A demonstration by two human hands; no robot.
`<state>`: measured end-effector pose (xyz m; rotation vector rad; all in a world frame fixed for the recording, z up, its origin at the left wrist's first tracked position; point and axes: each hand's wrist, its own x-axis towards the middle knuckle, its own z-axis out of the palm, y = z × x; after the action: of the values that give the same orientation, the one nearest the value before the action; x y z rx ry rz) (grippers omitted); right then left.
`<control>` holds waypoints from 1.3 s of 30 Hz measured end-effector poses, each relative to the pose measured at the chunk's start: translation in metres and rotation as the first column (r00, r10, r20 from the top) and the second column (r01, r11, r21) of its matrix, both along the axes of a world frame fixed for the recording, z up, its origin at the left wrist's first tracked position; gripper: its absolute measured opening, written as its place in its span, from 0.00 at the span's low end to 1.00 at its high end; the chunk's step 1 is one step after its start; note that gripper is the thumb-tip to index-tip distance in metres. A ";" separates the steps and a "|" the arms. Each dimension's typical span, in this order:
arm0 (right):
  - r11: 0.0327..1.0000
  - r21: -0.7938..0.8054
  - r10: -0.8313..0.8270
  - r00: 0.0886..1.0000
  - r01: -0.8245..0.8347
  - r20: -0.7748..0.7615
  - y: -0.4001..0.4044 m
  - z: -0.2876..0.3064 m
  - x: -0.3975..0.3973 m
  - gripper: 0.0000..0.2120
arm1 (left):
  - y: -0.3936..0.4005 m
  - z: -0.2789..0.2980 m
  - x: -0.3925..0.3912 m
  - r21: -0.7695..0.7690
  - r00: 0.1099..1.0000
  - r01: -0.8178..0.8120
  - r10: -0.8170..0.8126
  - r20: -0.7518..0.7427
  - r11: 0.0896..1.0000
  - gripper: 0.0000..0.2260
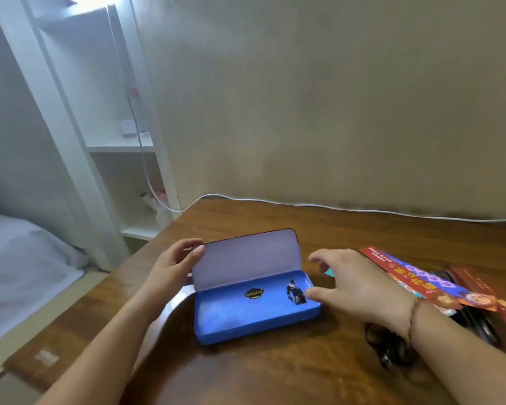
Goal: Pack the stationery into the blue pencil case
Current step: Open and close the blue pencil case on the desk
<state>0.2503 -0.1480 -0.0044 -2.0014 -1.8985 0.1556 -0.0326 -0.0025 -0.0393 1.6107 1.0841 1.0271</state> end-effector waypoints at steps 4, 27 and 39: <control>0.957 -0.005 0.289 0.957 -0.289 -0.034 0.013 -0.003 -0.029 0.35 | 0.005 -0.019 -0.006 0.085 0.974 -0.020 0.038 -0.224 0.996 0.19; 0.887 -0.301 0.401 0.908 -0.351 0.122 0.053 -0.019 -0.059 0.51 | -0.053 -0.036 -0.033 0.289 0.778 0.281 -0.041 -0.627 0.915 0.53; 0.849 -0.422 0.407 0.903 -0.319 0.136 0.066 -0.008 -0.064 0.48 | -0.056 -0.030 -0.031 0.247 0.774 0.287 -0.072 -0.629 0.926 0.54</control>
<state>0.1861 -0.0820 -0.0126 -1.9266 -2.5573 0.4664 -0.0635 -0.0589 -0.0697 2.3827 1.1704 0.5697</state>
